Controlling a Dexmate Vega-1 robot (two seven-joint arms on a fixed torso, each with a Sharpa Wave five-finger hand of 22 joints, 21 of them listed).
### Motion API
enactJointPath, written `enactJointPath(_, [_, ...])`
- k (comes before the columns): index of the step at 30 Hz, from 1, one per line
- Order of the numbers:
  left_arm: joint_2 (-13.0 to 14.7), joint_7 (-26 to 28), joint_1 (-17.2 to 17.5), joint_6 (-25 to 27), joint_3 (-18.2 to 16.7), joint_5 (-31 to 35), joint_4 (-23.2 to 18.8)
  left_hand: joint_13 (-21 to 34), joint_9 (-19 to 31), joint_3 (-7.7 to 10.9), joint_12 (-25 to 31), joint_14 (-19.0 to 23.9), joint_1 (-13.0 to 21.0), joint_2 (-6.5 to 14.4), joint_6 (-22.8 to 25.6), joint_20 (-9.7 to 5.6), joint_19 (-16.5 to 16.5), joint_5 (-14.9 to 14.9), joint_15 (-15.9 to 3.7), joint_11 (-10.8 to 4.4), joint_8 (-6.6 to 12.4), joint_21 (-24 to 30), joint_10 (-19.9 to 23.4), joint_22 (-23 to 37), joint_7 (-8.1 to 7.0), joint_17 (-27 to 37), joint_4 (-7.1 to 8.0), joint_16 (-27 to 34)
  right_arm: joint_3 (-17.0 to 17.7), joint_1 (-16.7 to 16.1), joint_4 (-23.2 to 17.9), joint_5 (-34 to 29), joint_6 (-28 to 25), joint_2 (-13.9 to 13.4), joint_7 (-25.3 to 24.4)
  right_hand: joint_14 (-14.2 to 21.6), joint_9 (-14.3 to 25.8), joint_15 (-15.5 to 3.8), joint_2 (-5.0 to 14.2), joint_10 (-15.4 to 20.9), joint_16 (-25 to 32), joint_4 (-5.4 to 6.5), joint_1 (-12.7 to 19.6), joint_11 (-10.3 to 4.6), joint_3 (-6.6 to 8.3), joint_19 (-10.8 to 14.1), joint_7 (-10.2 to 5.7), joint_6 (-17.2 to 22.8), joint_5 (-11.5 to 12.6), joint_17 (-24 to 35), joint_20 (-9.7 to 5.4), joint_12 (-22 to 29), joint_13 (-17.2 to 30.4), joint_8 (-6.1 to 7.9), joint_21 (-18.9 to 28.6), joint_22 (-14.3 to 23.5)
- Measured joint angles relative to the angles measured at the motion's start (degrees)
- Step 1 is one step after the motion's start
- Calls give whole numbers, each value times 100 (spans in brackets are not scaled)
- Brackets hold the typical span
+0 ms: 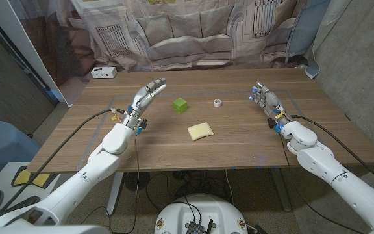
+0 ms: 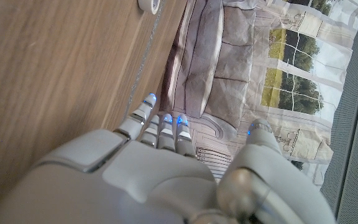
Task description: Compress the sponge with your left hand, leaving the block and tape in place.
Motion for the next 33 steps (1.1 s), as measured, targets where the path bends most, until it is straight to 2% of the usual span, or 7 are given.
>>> enactJointPath(4, [133, 95, 36, 183, 1, 304, -249, 0, 0, 35, 0, 81, 238, -132, 84, -39, 125, 31, -81, -151, 0, -22, 92, 0, -84, -2, -105, -20, 26, 49, 129, 37, 133, -6, 163, 0, 0, 0, 0, 0, 0, 0, 0, 0, 0, 0, 0, 0, 0, 0, 0, 0, 18, 0, 0, 0])
enactJointPath(6, [183, 146, 59, 299, 2, 427, -362, 0, 0, 31, 0, 104, 344, -164, 106, -56, 153, 43, -104, -173, 0, -22, 113, 0, -106, -2, -126, -20, 29, 73, 182, 44, 167, -6, 213, 0, 0, 0, 0, 0, 0, 0, 0, 0, 0, 0, 0, 0, 0, 0, 0, 0, 29, 22, 0, 0])
enactJointPath(11, [355, 541, 259, 769, -43, 1013, -931, 1, 0, 70, 76, 414, 792, -305, 477, -118, 426, 146, -199, -366, 67, -22, 417, 1, -249, -2, -164, -19, 30, 150, 294, 49, 293, 37, 328, 14, -1, -13, 0, 0, 0, 0, 0, 0, 0, 0, 0, 0, 0, 0, 0, 0, 29, 22, 0, 0])
enactJointPath(13, [385, 674, 302, 903, -65, 1203, -1039, 0, 0, 70, 76, 514, 858, -362, 556, -156, 519, 182, -204, -433, 67, -22, 499, 1, -290, -2, -164, -19, 30, 163, 301, 49, 316, 63, 329, 23, -1, -21, 0, 0, 0, 0, 0, 0, 0, 0, 0, 0, 0, -1, 0, 0, 29, 22, 0, 0])
enactJointPath(14, [476, 777, 403, 1032, -120, 1382, -1314, 0, 0, 70, 76, 530, 882, -383, 589, -178, 541, 186, -203, -457, 67, -22, 523, 1, -297, -2, -164, -19, 30, 172, 304, 37, 361, 83, 321, 23, -8, -22, 0, 0, 0, 0, 0, 0, 0, 0, 0, 0, 0, -1, 0, 0, 29, 22, 1, 0])
enactJointPath(21, [761, 951, 541, 1389, -231, 1851, -1846, 0, -1, 70, 76, 553, 948, -391, 637, -195, 602, 187, -224, -436, 67, -22, 564, 1, -329, -2, -164, -19, -25, 196, 261, -64, 418, 188, 179, 23, -16, -21, 0, 0, 0, 0, 0, 0, 0, 1, 0, 0, 0, -1, -1, 0, 28, 22, 1, 0])
enactJointPath(33, [1197, 903, 553, 1621, -282, 2389, -2257, 1, -1, 95, 76, 602, 1103, -396, 729, -204, 649, 214, -212, -435, 67, -22, 625, 16, -299, -1, -139, -19, -69, 30, -40, -253, 439, 284, -228, 23, -16, -21, 0, 3, 0, 0, 0, 3, 0, 1, 0, 0, 0, -1, -1, 22, 28, 22, 1, -1])
